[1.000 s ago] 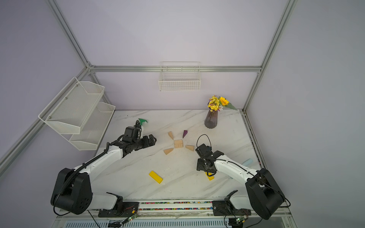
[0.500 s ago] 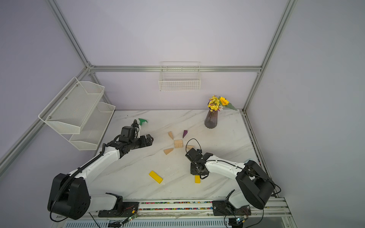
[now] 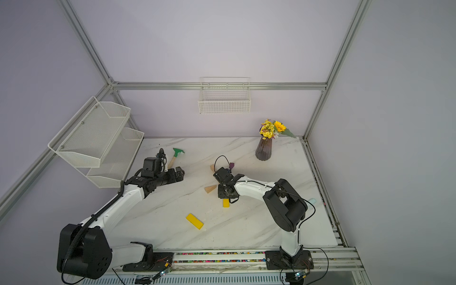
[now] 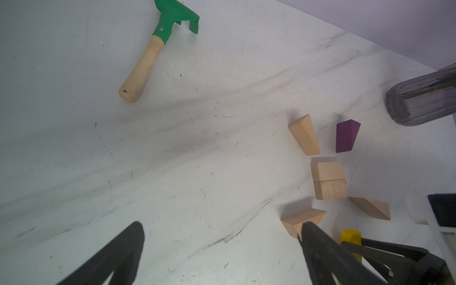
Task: Assemble a small pinwheel with building blocks
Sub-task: Assemble the building block at the center of the board.
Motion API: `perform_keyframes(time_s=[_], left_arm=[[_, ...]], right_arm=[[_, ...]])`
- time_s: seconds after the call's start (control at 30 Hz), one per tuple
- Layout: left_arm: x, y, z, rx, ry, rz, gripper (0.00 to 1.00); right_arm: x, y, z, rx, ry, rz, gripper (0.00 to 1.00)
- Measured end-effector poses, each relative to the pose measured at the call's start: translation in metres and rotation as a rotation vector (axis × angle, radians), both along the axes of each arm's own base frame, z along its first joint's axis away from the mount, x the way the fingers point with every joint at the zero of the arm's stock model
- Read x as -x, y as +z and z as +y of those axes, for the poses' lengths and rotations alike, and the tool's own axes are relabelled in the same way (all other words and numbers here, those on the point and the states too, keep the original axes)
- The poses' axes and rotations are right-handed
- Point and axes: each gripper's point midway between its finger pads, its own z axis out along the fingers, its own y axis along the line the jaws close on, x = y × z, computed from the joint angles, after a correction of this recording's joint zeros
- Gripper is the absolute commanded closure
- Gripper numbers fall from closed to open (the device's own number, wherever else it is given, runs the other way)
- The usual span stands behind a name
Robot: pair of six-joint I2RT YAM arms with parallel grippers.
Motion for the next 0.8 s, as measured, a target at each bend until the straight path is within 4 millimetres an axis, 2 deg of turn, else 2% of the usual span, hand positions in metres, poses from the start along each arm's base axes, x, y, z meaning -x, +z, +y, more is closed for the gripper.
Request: perform_keyframes(time_s=[0.13, 0.33, 0.53, 0.63, 0.8], left_arm=[[0.000, 0.000, 0.002, -0.005, -0.001, -0.001, 0.00], [0.004, -0.007, 0.002, -0.007, -0.004, 0.014, 0.00], [0.007, -0.013, 0.002, -0.006, -0.007, 0.030, 0.00], [0.007, -0.013, 0.002, -0.004, -0.009, 0.030, 0.00], [0.007, -0.013, 0.002, -0.002, -0.009, 0.030, 0.00]], right_arm=[[-0.006, 0.001, 0.004, 0.007, 0.016, -0.012, 0.44], [-0.008, 0.004, 0.006, 0.007, 0.029, -0.021, 0.60], [-0.009, 0.006, 0.007, 0.013, 0.041, -0.022, 0.66], [-0.009, 0.004, 0.007, 0.020, 0.041, -0.017, 0.65], [-0.016, 0.007, 0.009, 0.036, 0.039, -0.030, 0.59]])
